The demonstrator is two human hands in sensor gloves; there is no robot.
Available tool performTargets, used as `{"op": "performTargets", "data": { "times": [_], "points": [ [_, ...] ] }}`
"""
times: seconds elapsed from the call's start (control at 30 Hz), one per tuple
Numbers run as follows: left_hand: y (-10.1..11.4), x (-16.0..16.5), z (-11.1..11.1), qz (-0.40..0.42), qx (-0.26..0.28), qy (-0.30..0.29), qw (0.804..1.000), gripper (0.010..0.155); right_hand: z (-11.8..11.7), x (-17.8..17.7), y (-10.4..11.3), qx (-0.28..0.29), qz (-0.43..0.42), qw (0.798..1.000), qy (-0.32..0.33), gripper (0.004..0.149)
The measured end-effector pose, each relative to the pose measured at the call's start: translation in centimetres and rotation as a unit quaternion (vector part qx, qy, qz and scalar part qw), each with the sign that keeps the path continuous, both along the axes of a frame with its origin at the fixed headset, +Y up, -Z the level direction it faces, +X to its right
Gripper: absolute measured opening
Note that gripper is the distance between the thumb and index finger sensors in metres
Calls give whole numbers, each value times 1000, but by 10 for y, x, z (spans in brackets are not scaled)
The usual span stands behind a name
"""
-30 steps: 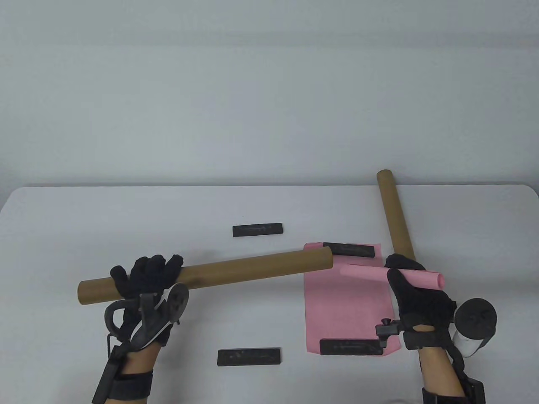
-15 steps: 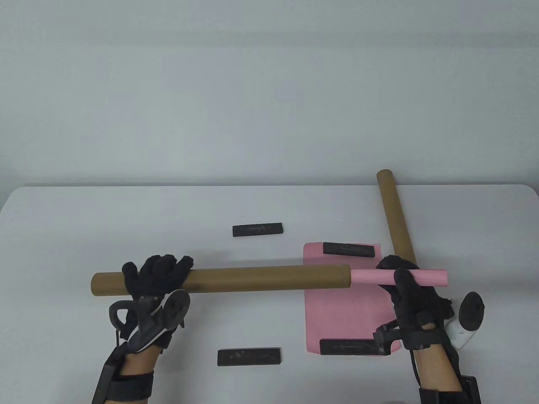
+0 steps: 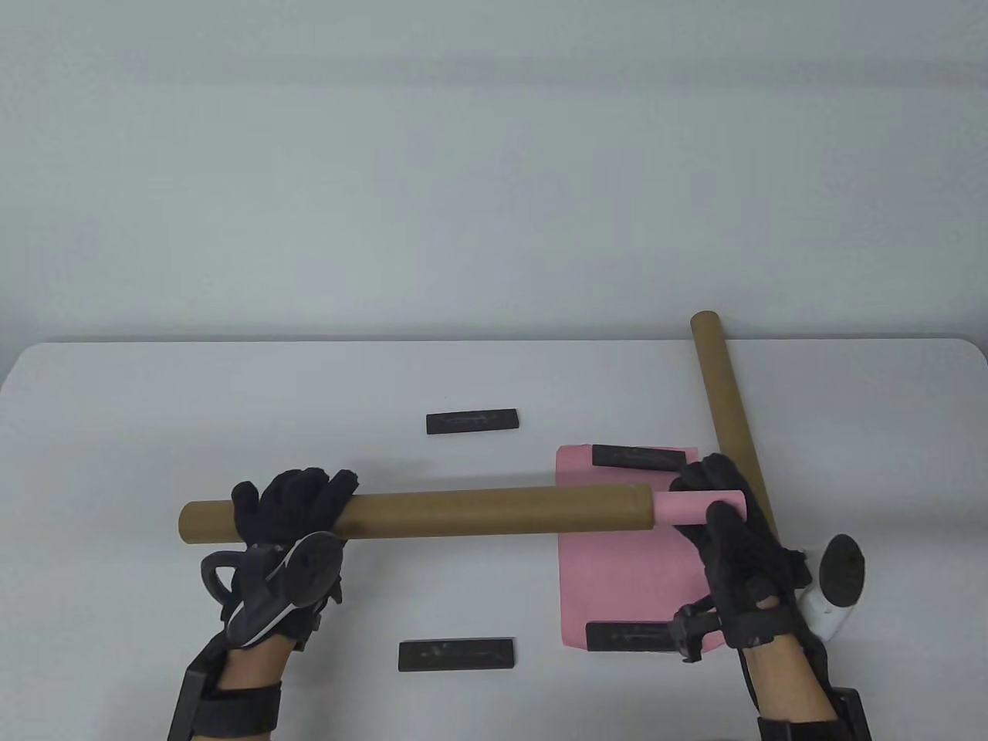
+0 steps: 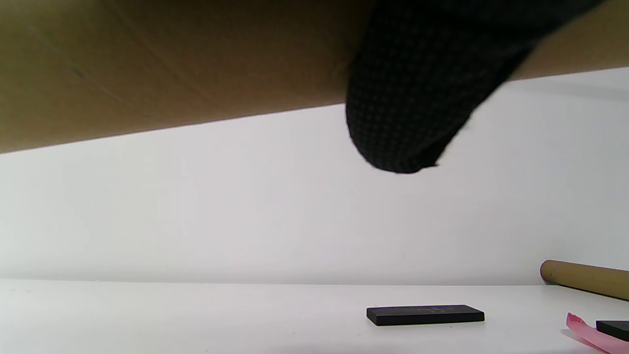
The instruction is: Roll up papers and store in mailing tubes
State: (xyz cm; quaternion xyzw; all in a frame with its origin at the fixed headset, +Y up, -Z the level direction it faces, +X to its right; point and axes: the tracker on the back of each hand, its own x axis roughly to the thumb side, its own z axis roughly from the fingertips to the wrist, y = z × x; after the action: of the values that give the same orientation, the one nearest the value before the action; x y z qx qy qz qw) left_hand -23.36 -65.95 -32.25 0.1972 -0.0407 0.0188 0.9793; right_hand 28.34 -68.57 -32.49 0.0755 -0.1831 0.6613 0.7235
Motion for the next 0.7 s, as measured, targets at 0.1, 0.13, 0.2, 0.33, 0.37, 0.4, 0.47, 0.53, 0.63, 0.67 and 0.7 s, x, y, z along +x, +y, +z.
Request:
{"op": "performTargets", "data": {
  "times": [0.1, 0.13, 0.2, 0.33, 0.37, 0.4, 0.47, 0.53, 0.63, 0.67, 0.7],
  "points": [
    [0, 1, 0, -4, 1, -3, 1000, 77, 6, 8, 13, 35, 40, 998, -35, 100],
    [0, 3, 1, -7, 2, -5, 1000, 77, 7, 7, 16, 47, 61, 997, -31, 96],
    [-1, 6, 1, -11, 0, -8, 1000, 77, 8, -3, 19, 63, 105, 992, -13, 93],
    [-1, 13, 3, -15, 0, -19, 1000, 77, 11, -39, 20, 83, 186, 978, 50, 95],
    [0, 17, 4, -15, 1, -24, 1000, 76, 13, -50, 19, 86, 198, 974, 64, 96],
    [1, 20, 5, -15, 0, -28, 999, 77, 14, -57, 19, 88, 202, 972, 76, 97],
    [3, 25, 8, -18, 5, -33, 999, 76, 18, -68, 21, 94, 215, 968, 87, 97],
    [4, 21, 8, -11, 3, -30, 999, 76, 20, -65, 26, 104, 208, 970, 72, 96],
    [3, 17, 6, -12, 0, -18, 1000, 76, 21, -53, 37, 120, 250, 961, 15, 99],
    [1, 15, 4, -11, -6, -13, 1000, 76, 23, -47, 45, 130, 290, 948, -20, 99],
    [0, 14, 3, -11, -11, -8, 1000, 76, 24, -40, 53, 138, 334, 931, -50, 98]
  ]
}}
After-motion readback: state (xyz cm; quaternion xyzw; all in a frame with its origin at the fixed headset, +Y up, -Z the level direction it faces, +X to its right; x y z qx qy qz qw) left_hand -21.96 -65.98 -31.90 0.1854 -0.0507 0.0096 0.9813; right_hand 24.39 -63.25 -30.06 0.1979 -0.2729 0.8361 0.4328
